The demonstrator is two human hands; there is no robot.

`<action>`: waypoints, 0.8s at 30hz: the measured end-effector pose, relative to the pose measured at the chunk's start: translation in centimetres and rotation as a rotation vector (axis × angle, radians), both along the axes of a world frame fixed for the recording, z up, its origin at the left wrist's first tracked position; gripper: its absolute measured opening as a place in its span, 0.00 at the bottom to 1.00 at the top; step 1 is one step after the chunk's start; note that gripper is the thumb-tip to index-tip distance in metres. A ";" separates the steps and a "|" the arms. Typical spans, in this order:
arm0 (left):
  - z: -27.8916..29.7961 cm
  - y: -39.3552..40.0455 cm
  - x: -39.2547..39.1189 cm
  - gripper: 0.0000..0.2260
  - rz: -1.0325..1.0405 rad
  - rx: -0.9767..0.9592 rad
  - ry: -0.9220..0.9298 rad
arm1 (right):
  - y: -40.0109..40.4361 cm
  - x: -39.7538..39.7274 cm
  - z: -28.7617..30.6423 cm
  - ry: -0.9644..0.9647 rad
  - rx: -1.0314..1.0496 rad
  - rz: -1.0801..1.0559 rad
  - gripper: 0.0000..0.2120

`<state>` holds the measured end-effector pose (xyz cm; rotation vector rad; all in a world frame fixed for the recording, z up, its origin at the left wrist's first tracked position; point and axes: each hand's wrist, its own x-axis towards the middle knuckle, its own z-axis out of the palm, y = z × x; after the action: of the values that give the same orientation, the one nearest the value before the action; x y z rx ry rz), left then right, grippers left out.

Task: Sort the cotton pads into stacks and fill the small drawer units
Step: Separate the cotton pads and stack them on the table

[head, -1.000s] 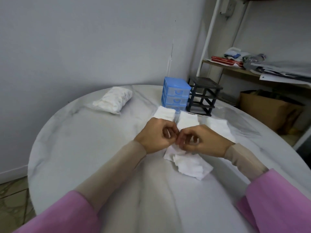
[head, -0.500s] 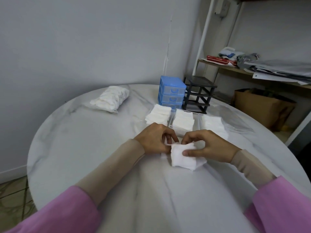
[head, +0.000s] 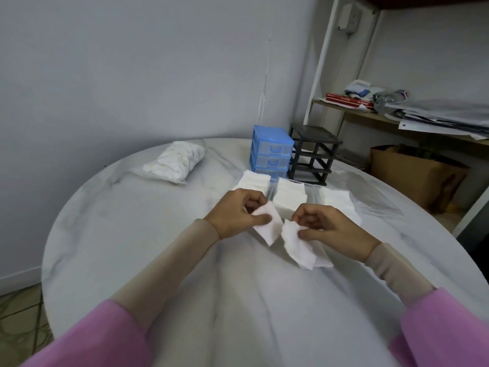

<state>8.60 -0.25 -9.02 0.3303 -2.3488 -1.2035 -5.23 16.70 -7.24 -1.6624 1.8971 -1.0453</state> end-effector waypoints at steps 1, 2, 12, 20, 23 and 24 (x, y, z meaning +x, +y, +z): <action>0.0 -0.2 -0.1 0.08 0.070 -0.018 0.048 | -0.2 0.1 -0.1 -0.002 0.013 -0.001 0.08; -0.1 -0.5 -0.1 0.07 0.154 -0.017 0.111 | -0.4 0.2 -0.2 0.004 0.028 0.002 0.08; -0.2 -3.3 -1.1 0.04 0.533 0.250 0.261 | -2.0 1.0 -2.3 0.017 0.053 0.015 0.04; 0.5 -3.4 -2.3 0.07 0.569 -0.029 -0.045 | -2.0 0.6 -2.8 -0.010 0.027 0.034 0.09; 0.8 -3.2 -2.1 0.06 0.545 -0.172 -0.086 | -2.0 0.5 -2.9 -0.013 0.026 0.033 0.09; 0.8 -3.1 -2.2 0.06 0.536 -0.198 -0.098 | -2.0 0.5 -2.9 -0.017 0.024 0.033 0.09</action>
<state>6.44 -3.35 -8.22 0.8965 -2.2247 -0.7072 -4.71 14.67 -10.16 -1.6610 1.8579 -1.0162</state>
